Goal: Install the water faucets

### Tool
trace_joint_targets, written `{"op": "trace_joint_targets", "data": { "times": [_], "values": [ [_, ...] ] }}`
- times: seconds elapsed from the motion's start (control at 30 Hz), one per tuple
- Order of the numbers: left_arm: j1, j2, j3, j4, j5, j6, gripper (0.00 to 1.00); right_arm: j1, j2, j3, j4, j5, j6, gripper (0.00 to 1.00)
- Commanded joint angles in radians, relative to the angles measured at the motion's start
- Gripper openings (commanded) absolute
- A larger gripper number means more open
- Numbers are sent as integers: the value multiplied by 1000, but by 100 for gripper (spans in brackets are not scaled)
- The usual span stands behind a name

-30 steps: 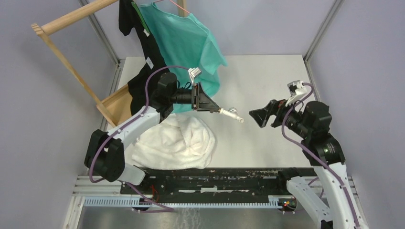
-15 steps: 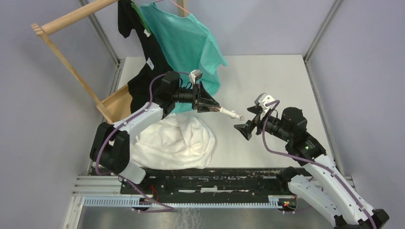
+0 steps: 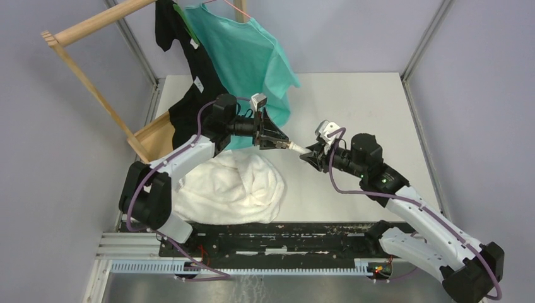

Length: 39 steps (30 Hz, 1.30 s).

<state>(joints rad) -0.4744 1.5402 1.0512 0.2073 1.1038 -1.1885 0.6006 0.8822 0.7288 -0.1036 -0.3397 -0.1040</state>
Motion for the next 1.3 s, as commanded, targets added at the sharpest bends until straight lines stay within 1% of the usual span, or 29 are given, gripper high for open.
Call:
{"op": "trace_joint_targets", "data": {
  "times": [0.0, 0.03, 0.07, 0.13, 0.23, 0.37, 0.4, 0.47, 0.53, 0.6, 0.63, 0.7, 0.8, 0.87, 0.93, 0.97, 1.07, 1.1, 1.13, 1.2, 1.27],
  "values": [
    [3, -25, 44, 67, 64, -22, 3, 2, -29, 13, 36, 10, 61, 16],
    [3, -26, 44, 72, 61, -14, 3, 2, -37, 13, 30, 38, 98, 9],
    [3, -27, 44, 80, 62, -4, 3, 2, -39, 20, 16, 63, 177, 2],
    [3, -29, 43, 115, 74, 13, 3, 1, -31, 54, -24, 72, 310, 1],
    [2, -28, 34, 156, 74, 43, 3, -1, 39, 104, -57, -69, 513, 1],
    [4, -35, 19, 172, 62, 116, 3, -6, 184, 190, -80, -325, 758, 1],
    [2, -34, 18, 174, 63, 144, 3, -8, 217, 192, -43, -378, 838, 1],
    [3, -32, 15, 176, 51, 184, 3, -12, 270, 166, 84, -466, 1006, 1],
    [3, -31, 7, 209, 41, 199, 3, -20, 300, 114, 276, -527, 1185, 1],
    [4, -41, -8, 251, 26, 206, 3, -39, 303, 58, 461, -528, 1357, 1],
    [4, -50, -15, 261, 13, 218, 3, -51, 299, 39, 518, -522, 1421, 1],
    [4, -63, -28, 262, -12, 241, 3, -75, 285, 17, 568, -506, 1491, 1],
    [6, -75, -39, 268, -33, 242, 3, -99, 255, 12, 532, -481, 1514, 1],
    [7, -84, -61, 296, -54, 220, 3, -105, 245, -1, 540, -480, 1538, 1],
    [6, -100, -101, 384, -97, 152, 3, -118, 243, -25, 581, -482, 1581, 0],
    [7, -110, -129, 444, -125, 111, 3, -124, 244, -55, 626, -481, 1616, 1],
    [6, -140, -216, 670, -225, -26, 3, -150, 280, -132, 848, -469, 1773, 1],
    [4, -150, -243, 741, -260, -68, 3, -154, 300, -153, 928, -460, 1822, 0],
    [3, -158, -270, 814, -306, -105, 3, -154, 323, -173, 1042, -446, 1876, 1],
    [1, -178, -306, 860, -383, -146, 3, -155, 379, -200, 1205, -418, 1970, 1],
    [0, -205, -319, 833, -440, -133, 3, -154, 436, -215, 1343, -393, 2053, 1]
  ]
}}
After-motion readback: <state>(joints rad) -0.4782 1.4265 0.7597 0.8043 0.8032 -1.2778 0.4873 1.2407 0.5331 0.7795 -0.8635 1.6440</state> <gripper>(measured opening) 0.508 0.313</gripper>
